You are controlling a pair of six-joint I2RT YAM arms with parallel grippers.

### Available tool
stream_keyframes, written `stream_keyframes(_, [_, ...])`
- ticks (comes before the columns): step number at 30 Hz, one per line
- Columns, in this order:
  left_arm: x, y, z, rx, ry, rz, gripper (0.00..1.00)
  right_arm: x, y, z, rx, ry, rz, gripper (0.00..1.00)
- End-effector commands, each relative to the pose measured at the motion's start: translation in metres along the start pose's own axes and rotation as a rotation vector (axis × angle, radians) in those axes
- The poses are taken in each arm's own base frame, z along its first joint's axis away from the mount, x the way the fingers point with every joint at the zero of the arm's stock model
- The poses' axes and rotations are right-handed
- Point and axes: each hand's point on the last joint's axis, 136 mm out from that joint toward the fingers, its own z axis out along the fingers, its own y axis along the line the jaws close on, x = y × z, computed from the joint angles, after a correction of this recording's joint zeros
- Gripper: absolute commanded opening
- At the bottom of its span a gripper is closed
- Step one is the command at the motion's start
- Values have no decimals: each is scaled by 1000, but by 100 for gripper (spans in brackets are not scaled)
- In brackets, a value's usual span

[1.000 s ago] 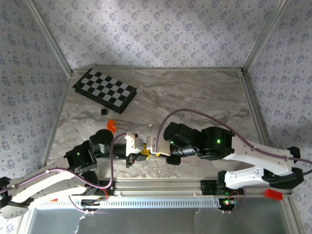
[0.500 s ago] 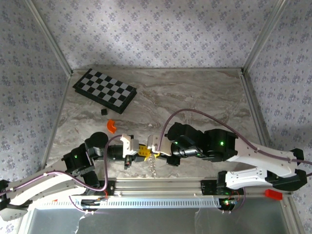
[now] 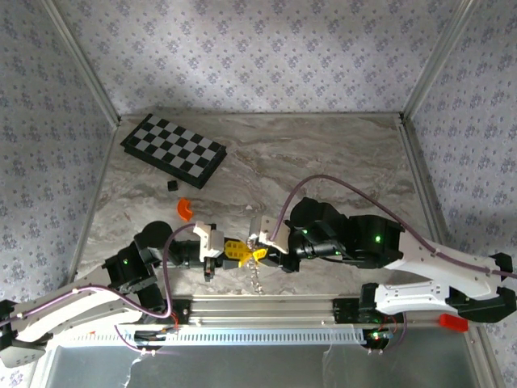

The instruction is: Put the keys on the keyring

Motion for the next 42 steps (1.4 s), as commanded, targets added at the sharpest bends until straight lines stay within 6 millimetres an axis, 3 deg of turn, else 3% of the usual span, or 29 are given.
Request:
stream_keyframes(1, [-27,-13,-5,58,-106,30,0,-7,-2,-5,4,-42,17,18])
stream_keyframes(10, [-45,-21,-10,98,-189,32,0,-13,15,-14,-68,-105,-27,20])
stream_keyframes(23, [-45,-23,-8,107,-186,31,0,-11,24,-12,-102,-101,-53,18])
stream_keyframes(33, [-41,-21,-5,103,-177,38,0,-13,16,-18,-49,-123,-69,0])
stream_keyframes(37, [-33,-14,-7,46,-115,52,0,-6,3,-18,27,-57,-89,0])
stream_keyframes(42, [-19,-1,-12,-38,7,85,24,2,-7,-15,71,53,-134,0])
